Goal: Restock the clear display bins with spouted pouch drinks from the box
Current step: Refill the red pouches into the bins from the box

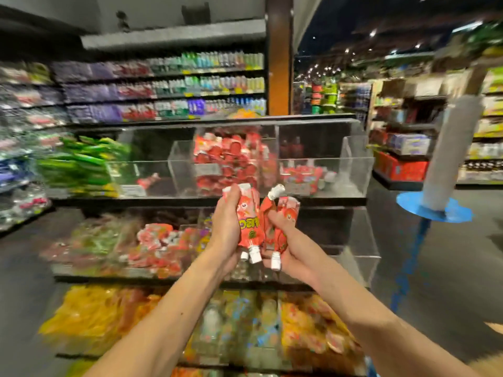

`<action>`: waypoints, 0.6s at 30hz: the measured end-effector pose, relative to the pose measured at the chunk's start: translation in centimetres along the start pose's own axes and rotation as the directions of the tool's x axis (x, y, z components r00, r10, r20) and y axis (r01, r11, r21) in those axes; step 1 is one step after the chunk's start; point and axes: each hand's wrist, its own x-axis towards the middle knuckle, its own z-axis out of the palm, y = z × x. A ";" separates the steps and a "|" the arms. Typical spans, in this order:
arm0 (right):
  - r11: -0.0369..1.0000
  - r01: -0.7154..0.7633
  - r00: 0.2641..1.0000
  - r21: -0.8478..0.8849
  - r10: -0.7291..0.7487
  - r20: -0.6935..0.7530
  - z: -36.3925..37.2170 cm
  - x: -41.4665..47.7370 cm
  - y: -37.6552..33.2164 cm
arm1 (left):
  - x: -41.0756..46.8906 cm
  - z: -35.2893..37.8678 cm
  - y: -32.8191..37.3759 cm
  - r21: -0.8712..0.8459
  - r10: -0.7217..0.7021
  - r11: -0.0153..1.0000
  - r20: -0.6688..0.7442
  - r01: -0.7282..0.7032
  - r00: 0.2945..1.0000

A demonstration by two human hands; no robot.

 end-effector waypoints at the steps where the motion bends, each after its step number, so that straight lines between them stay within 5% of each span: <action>1: 1.000 -0.007 1.000 -0.026 0.007 0.007 1.6 1.3 0.6 | 0.4 -1.5 1.2 0.027 0.022 0.999 0.002 -0.022 1.000; 9: 0.979 0.003 1.000 -0.203 -0.004 -0.002 9.4 10.4 1.8 | 6.3 -10.2 5.5 -0.034 0.030 0.999 -0.069 -0.032 0.997; 18: 0.998 -0.056 0.995 -0.042 0.059 0.085 12.4 23.2 2.1 | 13.8 -16.6 8.3 0.031 -0.111 0.993 -0.016 0.111 0.994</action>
